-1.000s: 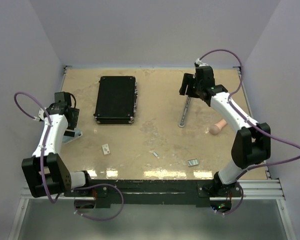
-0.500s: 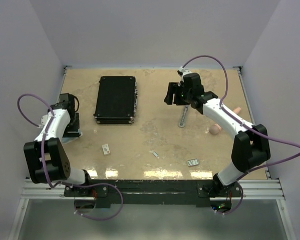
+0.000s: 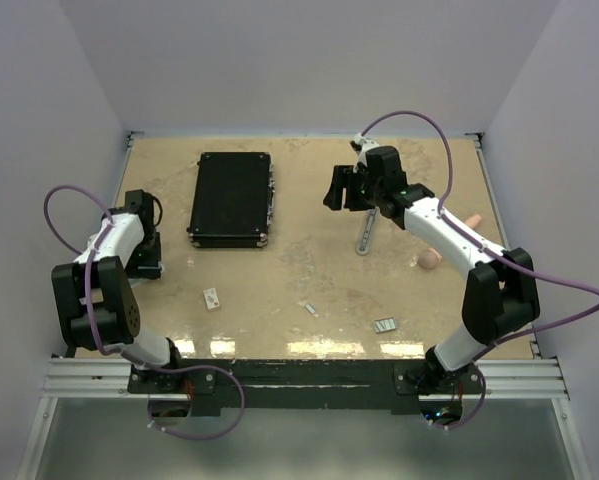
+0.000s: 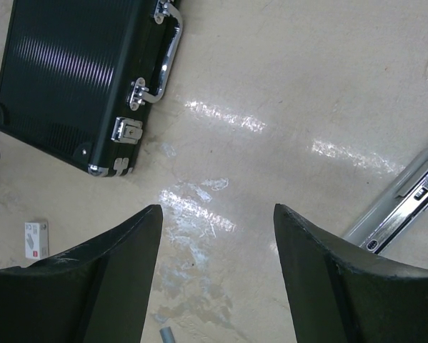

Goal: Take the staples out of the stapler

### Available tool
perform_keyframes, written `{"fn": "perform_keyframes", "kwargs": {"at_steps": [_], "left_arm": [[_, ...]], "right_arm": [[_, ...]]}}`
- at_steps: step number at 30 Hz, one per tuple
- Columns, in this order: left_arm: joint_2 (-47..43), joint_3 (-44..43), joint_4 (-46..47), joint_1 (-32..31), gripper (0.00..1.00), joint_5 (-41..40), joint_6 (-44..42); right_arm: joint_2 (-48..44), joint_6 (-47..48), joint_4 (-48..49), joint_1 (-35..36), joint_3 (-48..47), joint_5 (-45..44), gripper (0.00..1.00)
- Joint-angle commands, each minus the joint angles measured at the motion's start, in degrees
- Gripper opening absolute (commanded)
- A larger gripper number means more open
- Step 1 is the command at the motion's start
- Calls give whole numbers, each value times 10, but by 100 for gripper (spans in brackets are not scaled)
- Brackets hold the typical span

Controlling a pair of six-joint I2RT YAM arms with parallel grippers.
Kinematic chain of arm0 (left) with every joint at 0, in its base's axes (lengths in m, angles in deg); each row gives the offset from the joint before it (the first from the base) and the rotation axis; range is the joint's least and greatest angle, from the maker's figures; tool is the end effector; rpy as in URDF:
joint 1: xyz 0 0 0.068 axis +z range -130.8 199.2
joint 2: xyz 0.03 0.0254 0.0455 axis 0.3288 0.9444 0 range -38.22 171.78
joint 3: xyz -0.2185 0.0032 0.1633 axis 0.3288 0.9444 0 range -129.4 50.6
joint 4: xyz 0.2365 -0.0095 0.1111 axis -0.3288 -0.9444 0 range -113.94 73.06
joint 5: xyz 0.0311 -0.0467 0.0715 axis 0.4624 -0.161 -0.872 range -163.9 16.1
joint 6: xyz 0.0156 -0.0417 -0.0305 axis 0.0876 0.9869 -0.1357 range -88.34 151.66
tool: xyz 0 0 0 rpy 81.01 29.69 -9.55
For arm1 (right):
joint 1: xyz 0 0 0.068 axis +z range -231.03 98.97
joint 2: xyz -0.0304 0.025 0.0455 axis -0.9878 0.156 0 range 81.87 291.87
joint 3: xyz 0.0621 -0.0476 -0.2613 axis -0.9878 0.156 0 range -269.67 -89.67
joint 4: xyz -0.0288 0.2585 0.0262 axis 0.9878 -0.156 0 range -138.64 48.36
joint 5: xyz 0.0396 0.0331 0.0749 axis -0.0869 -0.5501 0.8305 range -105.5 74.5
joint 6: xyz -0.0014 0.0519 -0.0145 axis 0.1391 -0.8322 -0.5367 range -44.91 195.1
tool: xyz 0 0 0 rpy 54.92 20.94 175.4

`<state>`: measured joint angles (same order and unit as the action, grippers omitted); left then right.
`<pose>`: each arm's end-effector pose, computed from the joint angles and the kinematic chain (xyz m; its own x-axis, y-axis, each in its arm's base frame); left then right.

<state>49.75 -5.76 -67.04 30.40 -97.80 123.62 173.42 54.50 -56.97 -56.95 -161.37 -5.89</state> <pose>0.2581 0.0658 0.1944 0.2680 -0.8784 -0.3957 -0.9621 -0.2225 -0.1576 0.3328 0.1551 0.2878 -0.6776 0.0772 -0.7313 -0.3081 0.8732 0.3776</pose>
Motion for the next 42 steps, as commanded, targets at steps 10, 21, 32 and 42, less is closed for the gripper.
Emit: {"fn": "perform_keyframes", "kwargs": {"at_steps": [10, 21, 32, 42], "left_arm": [[-17, 16, 1, 5, 48, -26, -15], [-37, 38, 15, 6, 26, -21, -29], [-119, -12, 5, 1, 0, 36, -241], [-297, 14, 91, -34, 0, 165, -450]], "right_arm": [[-25, 14, 20, 8, 3, 14, 68], [-30, 14, 21, 16, 9, 14, 68], [-75, -5, 120, 40, 60, 122, 70], [-72, -69, 283, 156, 105, 127, 74]]}}
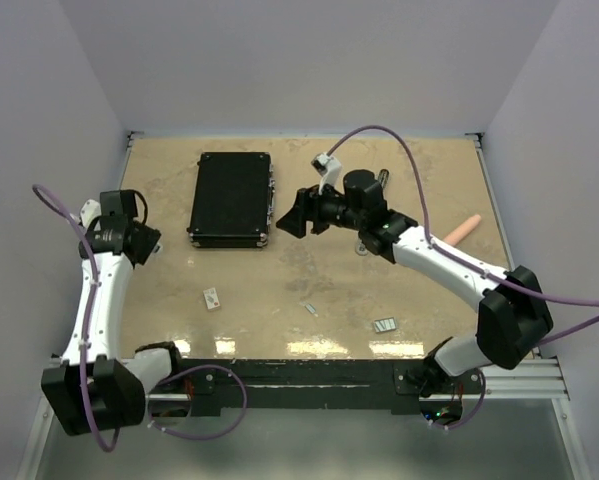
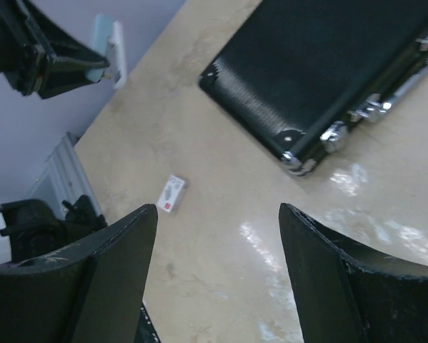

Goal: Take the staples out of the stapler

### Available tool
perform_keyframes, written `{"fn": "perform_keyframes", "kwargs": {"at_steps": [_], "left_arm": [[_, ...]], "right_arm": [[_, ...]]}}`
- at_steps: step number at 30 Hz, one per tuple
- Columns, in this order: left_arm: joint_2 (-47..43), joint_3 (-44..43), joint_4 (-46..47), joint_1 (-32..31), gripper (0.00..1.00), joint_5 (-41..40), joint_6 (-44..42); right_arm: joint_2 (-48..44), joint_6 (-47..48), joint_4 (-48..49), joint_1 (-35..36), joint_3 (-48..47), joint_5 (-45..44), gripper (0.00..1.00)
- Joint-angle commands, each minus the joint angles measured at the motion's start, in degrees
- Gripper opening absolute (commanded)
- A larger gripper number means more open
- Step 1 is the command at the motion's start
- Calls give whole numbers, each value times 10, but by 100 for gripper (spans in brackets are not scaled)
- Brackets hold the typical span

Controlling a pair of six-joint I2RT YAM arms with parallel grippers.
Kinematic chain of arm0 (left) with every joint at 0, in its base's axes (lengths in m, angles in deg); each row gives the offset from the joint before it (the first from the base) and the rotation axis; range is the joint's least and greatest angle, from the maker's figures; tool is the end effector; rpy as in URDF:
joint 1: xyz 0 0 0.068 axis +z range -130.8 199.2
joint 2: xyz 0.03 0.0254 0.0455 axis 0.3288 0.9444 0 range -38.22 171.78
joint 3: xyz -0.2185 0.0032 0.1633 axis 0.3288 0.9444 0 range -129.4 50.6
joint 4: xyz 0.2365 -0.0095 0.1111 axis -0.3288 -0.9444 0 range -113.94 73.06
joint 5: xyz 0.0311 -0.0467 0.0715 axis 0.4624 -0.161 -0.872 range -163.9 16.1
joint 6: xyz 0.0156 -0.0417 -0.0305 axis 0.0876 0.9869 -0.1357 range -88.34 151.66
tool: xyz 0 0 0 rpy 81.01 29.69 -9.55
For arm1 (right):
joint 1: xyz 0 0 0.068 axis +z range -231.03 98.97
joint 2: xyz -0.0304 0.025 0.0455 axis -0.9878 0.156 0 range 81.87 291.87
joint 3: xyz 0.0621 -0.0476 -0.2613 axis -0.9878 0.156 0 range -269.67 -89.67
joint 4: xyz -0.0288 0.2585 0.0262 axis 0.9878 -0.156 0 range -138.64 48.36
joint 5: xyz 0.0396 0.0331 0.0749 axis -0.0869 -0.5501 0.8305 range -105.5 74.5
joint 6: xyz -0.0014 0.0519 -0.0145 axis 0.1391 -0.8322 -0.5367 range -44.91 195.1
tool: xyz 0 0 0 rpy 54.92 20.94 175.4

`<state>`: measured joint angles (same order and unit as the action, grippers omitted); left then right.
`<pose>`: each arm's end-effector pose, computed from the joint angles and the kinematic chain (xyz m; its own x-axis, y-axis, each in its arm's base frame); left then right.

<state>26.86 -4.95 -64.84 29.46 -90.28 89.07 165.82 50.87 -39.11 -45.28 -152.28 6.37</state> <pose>0.2132 0.0487 0.2802 -0.1768 -0.8536 -0.4901 -0.8713 0.3673 -0.3254 0.2711 0.2114 0.3083 -0.5785 0.0529 -0.8140 -0.6480 0.5763 0.4980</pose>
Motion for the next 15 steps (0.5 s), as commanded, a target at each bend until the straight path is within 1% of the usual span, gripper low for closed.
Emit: {"fn": "perform_keyframes", "kwargs": {"at_steps": [1, 2, 3, 4, 5, 6, 8, 9, 11, 13, 14, 15], "left_arm": [[-79, 12, 82, -34, 0, 112, -125], [-92, 25, 99, -45, 0, 130, -133], [-105, 33, 131, -77, 0, 157, -136], [-125, 40, 144, -93, 0, 160, -142], [-134, 51, 155, -98, 0, 180, -142], [-144, 55, 169, -128, 0, 201, -141], [-144, 59, 171, -133, 0, 227, -135], [-140, 56, 175, -135, 0, 256, -141], [-139, 50, 171, -140, 0, 265, -150], [-149, 54, 183, -140, 0, 293, -156], [-153, 61, 191, -140, 0, 308, -156], [-164, 66, 206, -140, 0, 335, -156]], "right_arm": [[12, -36, 114, 61, 15, 0, 74], [21, -39, 131, 70, 14, -3, 74], [42, -43, 138, 79, 14, -10, 74], [50, -45, 146, 98, 12, -16, 74], [61, -46, 162, 107, 11, -18, 74], [78, -48, 171, 114, 11, -19, 73], [94, -50, 192, 131, 9, -18, 73], [98, -52, 200, 136, 10, -19, 73], [111, -50, 212, 152, 6, -31, 73], [124, -48, 215, 165, -4, -43, 73], [128, -45, 216, 169, -7, -62, 73], [133, -41, 219, 173, -10, -70, 73]]}}
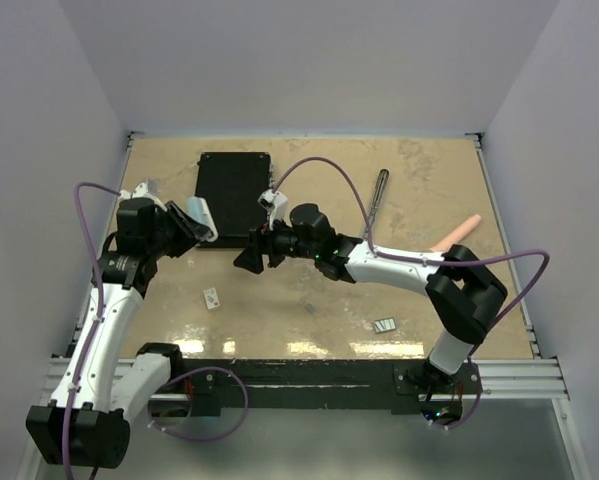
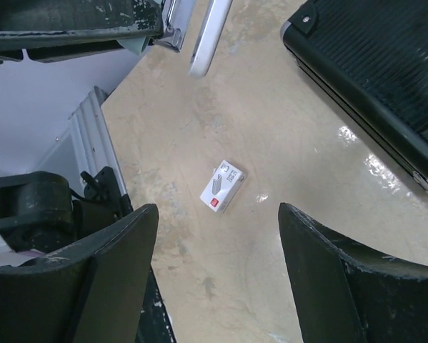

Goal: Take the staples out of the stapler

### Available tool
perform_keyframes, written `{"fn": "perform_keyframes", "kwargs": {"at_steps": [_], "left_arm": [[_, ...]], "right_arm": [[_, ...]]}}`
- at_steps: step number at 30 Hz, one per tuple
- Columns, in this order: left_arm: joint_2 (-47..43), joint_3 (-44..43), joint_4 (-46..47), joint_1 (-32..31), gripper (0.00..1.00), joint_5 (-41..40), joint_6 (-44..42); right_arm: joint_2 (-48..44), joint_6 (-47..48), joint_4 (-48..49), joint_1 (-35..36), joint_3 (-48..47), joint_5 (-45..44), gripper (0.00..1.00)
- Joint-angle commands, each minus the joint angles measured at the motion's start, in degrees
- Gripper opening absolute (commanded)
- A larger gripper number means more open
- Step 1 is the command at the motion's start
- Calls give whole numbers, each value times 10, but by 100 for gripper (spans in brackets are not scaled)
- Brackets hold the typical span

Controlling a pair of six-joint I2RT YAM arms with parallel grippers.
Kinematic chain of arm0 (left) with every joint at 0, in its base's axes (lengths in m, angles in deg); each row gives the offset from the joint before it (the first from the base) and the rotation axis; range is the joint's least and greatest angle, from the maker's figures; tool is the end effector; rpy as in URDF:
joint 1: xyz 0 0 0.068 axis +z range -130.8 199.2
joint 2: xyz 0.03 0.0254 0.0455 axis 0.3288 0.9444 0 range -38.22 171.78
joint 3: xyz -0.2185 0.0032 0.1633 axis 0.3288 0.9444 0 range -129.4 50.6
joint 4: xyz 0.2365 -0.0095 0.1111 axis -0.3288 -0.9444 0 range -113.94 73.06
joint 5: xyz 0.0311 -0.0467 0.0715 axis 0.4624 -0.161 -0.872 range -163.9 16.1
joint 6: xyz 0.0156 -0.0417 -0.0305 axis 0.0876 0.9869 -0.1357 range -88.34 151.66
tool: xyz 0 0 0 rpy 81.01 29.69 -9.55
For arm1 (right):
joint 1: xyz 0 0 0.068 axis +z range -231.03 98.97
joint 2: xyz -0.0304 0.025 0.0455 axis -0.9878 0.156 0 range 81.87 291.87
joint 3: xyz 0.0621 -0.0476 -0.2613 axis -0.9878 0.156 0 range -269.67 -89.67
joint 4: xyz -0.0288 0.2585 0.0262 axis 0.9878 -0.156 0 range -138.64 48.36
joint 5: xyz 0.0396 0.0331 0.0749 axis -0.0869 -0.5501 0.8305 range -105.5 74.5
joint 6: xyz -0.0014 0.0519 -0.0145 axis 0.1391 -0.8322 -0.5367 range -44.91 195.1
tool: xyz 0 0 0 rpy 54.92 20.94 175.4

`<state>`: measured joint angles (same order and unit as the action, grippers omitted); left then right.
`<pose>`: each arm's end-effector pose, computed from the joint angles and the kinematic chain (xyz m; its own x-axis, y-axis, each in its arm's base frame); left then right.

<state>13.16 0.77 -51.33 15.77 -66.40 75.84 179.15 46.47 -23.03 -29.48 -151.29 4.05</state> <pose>0.1896 -0.0161 0.3088 -0.5351 -0.6602 -0.5271 -0.2903 0.7297 -0.6191 0.2334 0.3130 0.2498 -0.6089 -0.0407 -0.7922 -0.7350 0.4044 0.5442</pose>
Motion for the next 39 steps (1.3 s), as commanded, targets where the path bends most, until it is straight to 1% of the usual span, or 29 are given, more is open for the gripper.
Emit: {"fn": "perform_keyframes", "kwargs": {"at_steps": [1, 3, 7, 10, 14, 18, 20, 23, 27, 28, 29, 32, 37, 39], "left_arm": [[-31, 14, 79, -3, 0, 107, -21], [-41, 28, 97, -4, 0, 141, -21], [-46, 34, 98, -4, 0, 183, -46], [-56, 38, 96, -4, 0, 202, -64], [-64, 51, 118, -4, 0, 247, -77], [-62, 60, 108, -4, 0, 254, -89], [-61, 67, 108, -4, 0, 261, -97], [-51, 84, 109, -4, 0, 279, -106], [-48, 106, 123, -4, 0, 285, -105], [-47, 109, 125, -4, 0, 282, -103], [-44, 110, 128, -4, 0, 276, -102], [-40, 112, 132, -4, 0, 267, -98], [-44, 109, 141, -4, 0, 258, -97], [-46, 114, 151, -4, 0, 276, -101]], "right_arm": [[4, 4, 59, 22, -30, -53, 72], [22, 4, 61, 27, -41, -63, 72], [53, 14, 40, 33, -80, -86, 69], [49, 20, 39, 32, -79, -133, 65], [44, 32, 40, 33, -77, -161, 64], [38, 31, 17, 31, -76, -231, 58], [34, 31, 17, 26, -71, -241, 55], [30, 23, 11, 15, -69, -241, 53], [27, 21, 18, 8, -62, -211, 53], [27, 25, 29, 8, -60, -198, 54], [27, 34, 40, 8, -55, -166, 55], [27, 32, 57, 9, -36, -126, 57], [6, 50, 23, 8, 9, -132, 61], [-10, 74, 14, 8, 27, -119, 63]]}}
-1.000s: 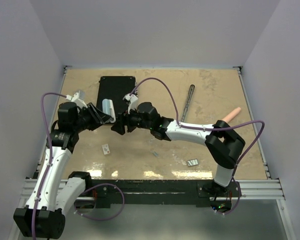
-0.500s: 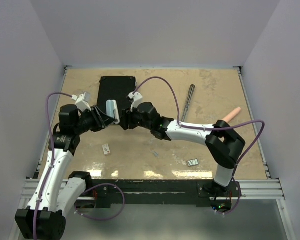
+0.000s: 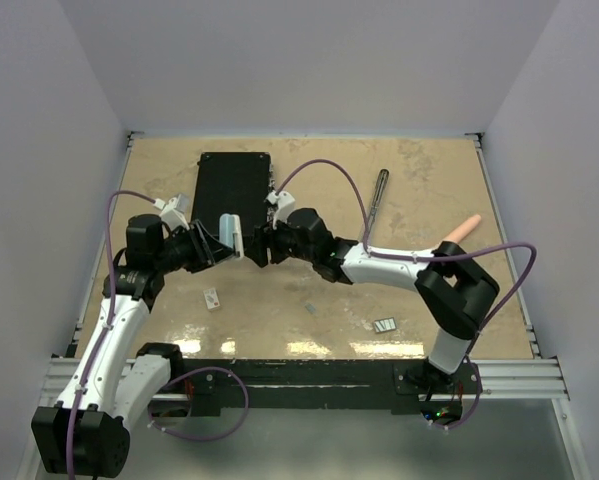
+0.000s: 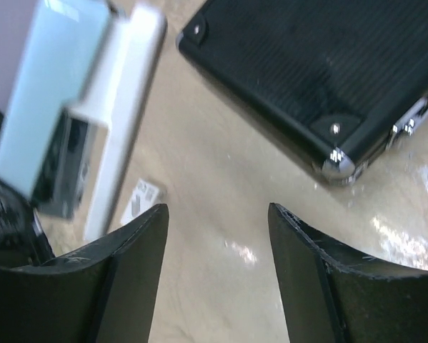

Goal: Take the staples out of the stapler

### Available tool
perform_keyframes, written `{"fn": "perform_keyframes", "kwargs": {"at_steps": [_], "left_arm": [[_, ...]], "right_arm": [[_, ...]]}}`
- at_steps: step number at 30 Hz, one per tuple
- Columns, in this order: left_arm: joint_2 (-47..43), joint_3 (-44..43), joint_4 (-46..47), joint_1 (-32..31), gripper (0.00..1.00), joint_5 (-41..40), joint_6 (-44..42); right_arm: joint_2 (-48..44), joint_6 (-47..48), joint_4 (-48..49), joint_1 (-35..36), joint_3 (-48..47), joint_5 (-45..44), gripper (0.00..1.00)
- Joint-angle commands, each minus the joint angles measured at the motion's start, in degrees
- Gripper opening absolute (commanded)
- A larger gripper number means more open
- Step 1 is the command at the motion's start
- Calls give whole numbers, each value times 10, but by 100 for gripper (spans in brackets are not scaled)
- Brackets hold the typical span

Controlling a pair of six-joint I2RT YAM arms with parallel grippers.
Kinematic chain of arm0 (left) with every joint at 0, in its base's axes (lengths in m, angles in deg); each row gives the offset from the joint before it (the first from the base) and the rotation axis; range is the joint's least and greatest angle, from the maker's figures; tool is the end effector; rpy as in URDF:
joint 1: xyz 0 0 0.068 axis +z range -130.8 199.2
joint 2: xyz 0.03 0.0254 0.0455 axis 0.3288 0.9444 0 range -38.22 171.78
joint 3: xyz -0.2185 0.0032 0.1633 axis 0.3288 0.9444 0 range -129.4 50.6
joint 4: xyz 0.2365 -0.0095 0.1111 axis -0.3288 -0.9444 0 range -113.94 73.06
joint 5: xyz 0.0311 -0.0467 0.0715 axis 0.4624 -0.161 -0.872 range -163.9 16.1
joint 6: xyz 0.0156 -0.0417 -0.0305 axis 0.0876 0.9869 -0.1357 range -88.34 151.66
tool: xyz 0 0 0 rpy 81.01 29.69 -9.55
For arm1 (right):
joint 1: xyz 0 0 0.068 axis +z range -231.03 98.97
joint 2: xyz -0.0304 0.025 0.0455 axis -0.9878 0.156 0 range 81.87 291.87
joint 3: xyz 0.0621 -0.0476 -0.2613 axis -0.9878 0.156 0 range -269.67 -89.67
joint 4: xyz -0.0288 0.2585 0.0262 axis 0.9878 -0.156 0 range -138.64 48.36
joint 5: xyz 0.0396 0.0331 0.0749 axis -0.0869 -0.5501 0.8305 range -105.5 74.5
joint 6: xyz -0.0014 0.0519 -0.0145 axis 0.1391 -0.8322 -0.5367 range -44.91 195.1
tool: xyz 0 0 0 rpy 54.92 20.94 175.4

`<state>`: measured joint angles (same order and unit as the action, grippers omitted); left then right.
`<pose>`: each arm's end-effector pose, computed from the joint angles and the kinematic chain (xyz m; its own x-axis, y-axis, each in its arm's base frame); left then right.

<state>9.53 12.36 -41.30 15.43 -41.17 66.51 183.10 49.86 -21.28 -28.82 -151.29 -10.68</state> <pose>0.1787 -0.0311 0.2695 -0.7440 -0.4327 -0.5091 0.0951 0.6856 -0.7218 0.2439 0.3193 0.2264 -0.5392 -0.0019 -0.8422 -0.6701 0.6067 0.4276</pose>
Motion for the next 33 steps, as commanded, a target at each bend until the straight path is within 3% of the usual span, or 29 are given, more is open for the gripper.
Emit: {"fn": "perform_keyframes", "kwargs": {"at_steps": [1, 10, 18, 27, 33], "left_arm": [[-12, 1, 62, 0, 0, 27, -5], [-5, 27, 103, 0, 0, 61, 16], [-5, 34, 108, 0, 0, 66, 19], [-5, 40, 123, 0, 0, 79, 29], [19, 35, 102, 0, 0, 99, 19]], "right_arm": [[-53, 47, -9, 2, 33, 32, 65], [-67, -5, 65, 6, 49, 104, 68], [-43, -17, 58, 8, 18, 85, 67], [-17, -3, 25, 8, -10, 47, 59], [-24, 29, 10, 6, -8, -46, 45]]}}
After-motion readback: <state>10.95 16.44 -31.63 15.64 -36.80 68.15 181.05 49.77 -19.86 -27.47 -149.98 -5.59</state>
